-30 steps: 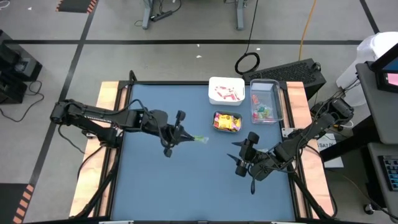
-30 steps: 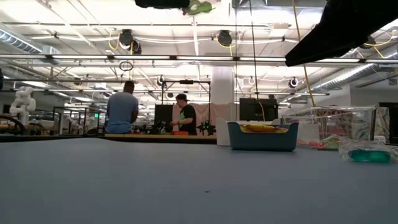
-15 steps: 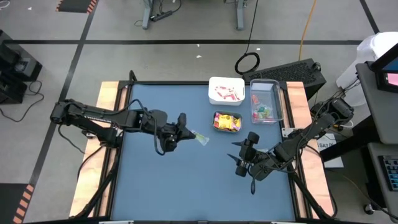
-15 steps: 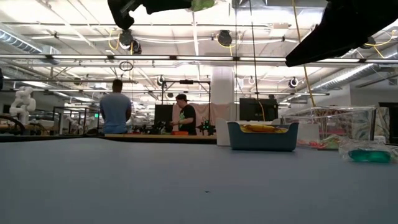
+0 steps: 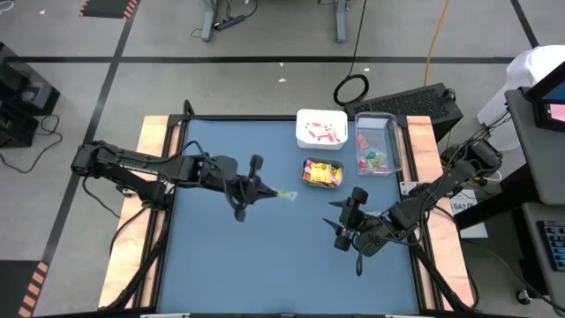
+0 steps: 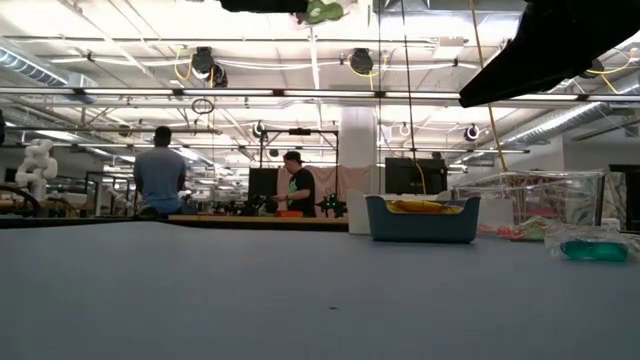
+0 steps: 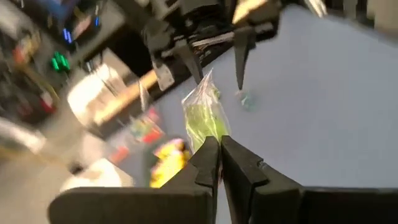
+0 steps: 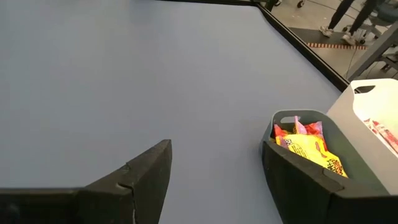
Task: Sort candy
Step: Put the top left green candy into the transparent bin
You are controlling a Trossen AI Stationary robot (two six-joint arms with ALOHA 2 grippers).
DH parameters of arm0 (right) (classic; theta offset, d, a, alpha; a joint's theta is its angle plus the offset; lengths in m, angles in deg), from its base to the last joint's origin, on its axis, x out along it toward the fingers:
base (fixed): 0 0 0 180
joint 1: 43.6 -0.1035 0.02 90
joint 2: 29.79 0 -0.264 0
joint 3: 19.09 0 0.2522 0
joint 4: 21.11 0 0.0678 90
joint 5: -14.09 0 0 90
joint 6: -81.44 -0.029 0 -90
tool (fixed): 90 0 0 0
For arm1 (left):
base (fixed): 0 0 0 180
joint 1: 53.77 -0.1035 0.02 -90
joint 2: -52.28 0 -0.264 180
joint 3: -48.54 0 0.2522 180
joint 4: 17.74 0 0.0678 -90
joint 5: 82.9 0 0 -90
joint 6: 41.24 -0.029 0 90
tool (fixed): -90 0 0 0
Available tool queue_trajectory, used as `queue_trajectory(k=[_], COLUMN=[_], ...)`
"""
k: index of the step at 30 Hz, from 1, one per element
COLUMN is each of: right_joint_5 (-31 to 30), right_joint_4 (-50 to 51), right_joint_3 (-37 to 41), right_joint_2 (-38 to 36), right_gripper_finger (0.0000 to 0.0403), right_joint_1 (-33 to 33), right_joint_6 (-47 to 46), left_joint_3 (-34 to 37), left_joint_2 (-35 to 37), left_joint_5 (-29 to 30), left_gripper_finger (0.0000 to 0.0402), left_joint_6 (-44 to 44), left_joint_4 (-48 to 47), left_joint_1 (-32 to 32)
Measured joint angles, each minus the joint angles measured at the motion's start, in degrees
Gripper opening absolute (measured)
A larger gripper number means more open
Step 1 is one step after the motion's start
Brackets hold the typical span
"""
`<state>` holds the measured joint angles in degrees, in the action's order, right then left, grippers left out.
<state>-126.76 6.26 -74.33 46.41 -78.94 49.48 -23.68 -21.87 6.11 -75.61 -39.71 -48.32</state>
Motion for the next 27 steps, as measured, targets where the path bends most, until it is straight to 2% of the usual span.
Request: queue_trajectory(k=[6, 10, 17, 19, 23, 27], right_joint_5=[0.0, 0.0, -0.1, -0.3, -2.3, -2.9], right_joint_4=[0.0, 0.0, -1.1, -5.3, -17.3, -29.1], right_joint_3=[0.0, 0.0, 0.0, 0.0, 0.0, 0.0], right_joint_2=[0.0, 0.0, 0.0, 0.6, 2.0, 2.5], right_gripper_finger=[0.024, 0.024, 0.024, 0.024, 0.0249, 0.0268], right_joint_1=[0.0, 0.0, 0.2, 0.8, 2.4, 4.8], right_joint_6=[-0.1, -0.2, -1.4, 3.6, 20.4, 34.8], left_joint_3=[0.0, 0.0, 0.0, 0.0, 0.0, 0.0], left_joint_2=[0.0, 0.0, 0.0, 0.0, 0.0, 0.0], left_joint_5=[0.0, 0.0, 0.0, 0.0, 0.6, 0.7], left_gripper_finger=[0.0019, 0.0019, 0.0019, 0.0019, 0.0019, 0.0019], left_joint_6=[28.6, 39.4, 39.4, 34.7, 19.4, 14.7], left_joint_4=[0.0, 0.0, 0.3, 0.5, 1.7, 2.9], left_joint_1=[0.0, 0.0, 0.0, -0.1, -0.1, -0.1])
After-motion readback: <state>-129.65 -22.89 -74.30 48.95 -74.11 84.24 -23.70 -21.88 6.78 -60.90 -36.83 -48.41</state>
